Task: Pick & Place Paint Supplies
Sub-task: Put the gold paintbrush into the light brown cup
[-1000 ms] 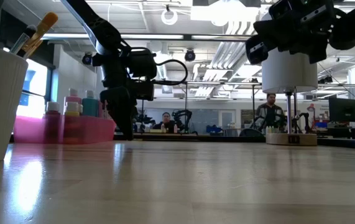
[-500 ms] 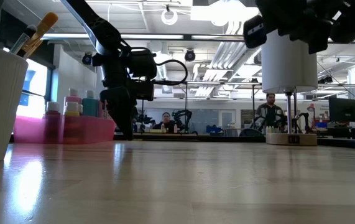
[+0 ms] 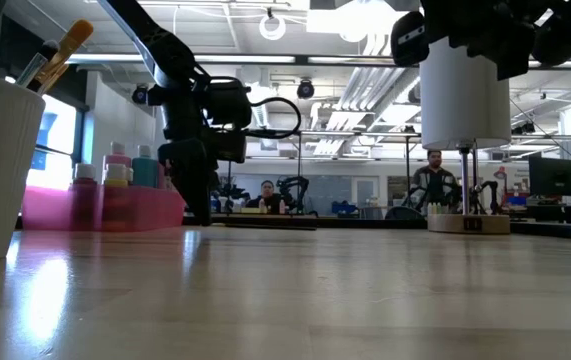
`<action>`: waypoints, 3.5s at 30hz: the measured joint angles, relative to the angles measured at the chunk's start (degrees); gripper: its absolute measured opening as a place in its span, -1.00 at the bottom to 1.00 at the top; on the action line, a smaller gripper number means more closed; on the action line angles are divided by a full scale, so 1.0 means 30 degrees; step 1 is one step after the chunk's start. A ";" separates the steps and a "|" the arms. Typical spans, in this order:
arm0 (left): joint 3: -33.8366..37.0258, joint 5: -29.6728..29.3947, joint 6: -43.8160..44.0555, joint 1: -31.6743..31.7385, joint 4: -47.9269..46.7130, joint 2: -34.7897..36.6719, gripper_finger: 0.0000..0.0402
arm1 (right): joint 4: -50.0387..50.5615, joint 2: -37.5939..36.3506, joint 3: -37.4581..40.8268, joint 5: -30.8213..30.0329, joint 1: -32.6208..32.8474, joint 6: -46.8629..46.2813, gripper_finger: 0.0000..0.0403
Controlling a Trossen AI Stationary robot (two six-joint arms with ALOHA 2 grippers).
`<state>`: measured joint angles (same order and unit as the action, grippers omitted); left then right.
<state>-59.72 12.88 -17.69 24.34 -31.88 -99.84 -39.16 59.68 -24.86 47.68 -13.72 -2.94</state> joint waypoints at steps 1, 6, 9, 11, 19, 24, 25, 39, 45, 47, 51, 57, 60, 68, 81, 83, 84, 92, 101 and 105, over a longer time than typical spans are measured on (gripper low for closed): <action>0.0000 0.0000 0.0000 0.0000 0.0000 0.0002 -1.00 | -0.0005 0.0000 0.0000 0.0012 0.0000 0.0000 -0.98; 0.0000 -0.0007 0.0000 0.0000 0.0000 0.0002 -1.00 | -0.0007 0.0000 0.0000 -0.0306 0.0354 0.0007 -0.98; 0.0000 -0.0005 0.0000 0.0000 0.0002 0.0002 -1.00 | 0.0010 0.0000 -0.0007 -0.0999 0.0799 0.0049 -0.98; 0.0000 -0.0004 0.0000 0.0000 0.0002 0.0002 -1.00 | 0.0420 0.0000 -0.0277 -0.1418 0.1159 0.0063 -0.98; 0.0000 0.0541 0.0000 0.0006 0.0007 0.0002 -1.00 | 0.7505 -0.0007 -0.2621 -0.8308 0.4009 0.3196 -0.98; 0.0000 0.0675 -0.0007 0.0000 0.0007 0.0002 -1.00 | 0.9274 0.0491 -0.2659 -1.4110 0.5653 0.3731 -0.98; -0.0001 0.0670 -0.0007 0.0000 0.0007 0.0002 -1.00 | 0.9301 0.0783 -0.2659 -1.4494 0.5832 0.3775 -0.98; -0.0007 0.1180 -0.0007 0.0007 0.0265 0.0002 -1.00 | 0.2873 0.8251 -0.2667 -1.8234 0.5283 0.4700 -0.98; -0.0007 0.1188 -0.0007 0.0000 0.0088 0.0002 -1.00 | 0.0376 1.0314 -0.2659 -1.8259 0.5144 0.6834 -0.99; -0.0007 0.1188 -0.0007 0.0007 0.0095 0.0002 -1.00 | -0.0416 1.0860 -0.2683 -1.8260 0.5195 0.7471 -0.99; -0.0007 0.1188 -0.0006 0.0007 0.0108 0.0002 -1.00 | 0.0273 1.1871 -0.3682 -1.8278 0.5184 0.7439 -0.99; -0.0007 0.1195 0.0073 0.0007 0.0095 0.0002 -1.00 | 0.5994 1.3338 -0.7578 -2.0202 0.5195 0.7639 -0.99; -0.0007 0.1195 0.0074 0.0007 0.0095 0.0002 -1.00 | 0.8607 1.4211 -0.9594 -2.1051 0.5143 0.8204 -0.99; -0.0007 0.1195 0.0080 0.0007 0.0058 0.0002 -1.00 | 1.3206 1.6437 -1.2516 -2.3013 0.4537 0.8445 -0.99; -0.0007 0.1556 0.0104 0.0007 -0.0021 0.0002 -1.00 | 1.3274 1.6473 -1.2371 -2.2155 0.4313 0.8910 -0.98; -0.0007 0.1631 0.0145 0.0007 -0.0021 0.0002 -1.00 | 1.3182 1.6473 -1.2371 -2.1710 0.4335 0.8910 -0.95; -0.0007 0.1676 0.0175 0.0007 -0.0016 0.0002 -1.00 | 1.3119 1.6473 -1.2371 -2.1672 0.4371 0.8913 -0.91; -0.0007 0.2043 0.0774 0.0007 -0.0007 0.0002 -1.00 | 1.3116 1.6473 -1.2371 -2.1818 0.4575 0.9191 -0.35; -0.0007 0.3083 0.1058 0.0007 0.0130 0.0002 -1.00 | 1.3260 1.6473 -1.2371 -2.2124 0.4184 0.8607 -0.04; -0.0007 0.3276 0.1056 0.0007 0.0131 0.0002 -1.00 | 1.3232 1.6639 -1.2371 -2.2352 0.3924 0.8561 -0.08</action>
<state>-59.75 22.71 -14.52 24.36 -31.48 -99.83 0.54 109.60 -61.98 -19.37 -1.94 22.74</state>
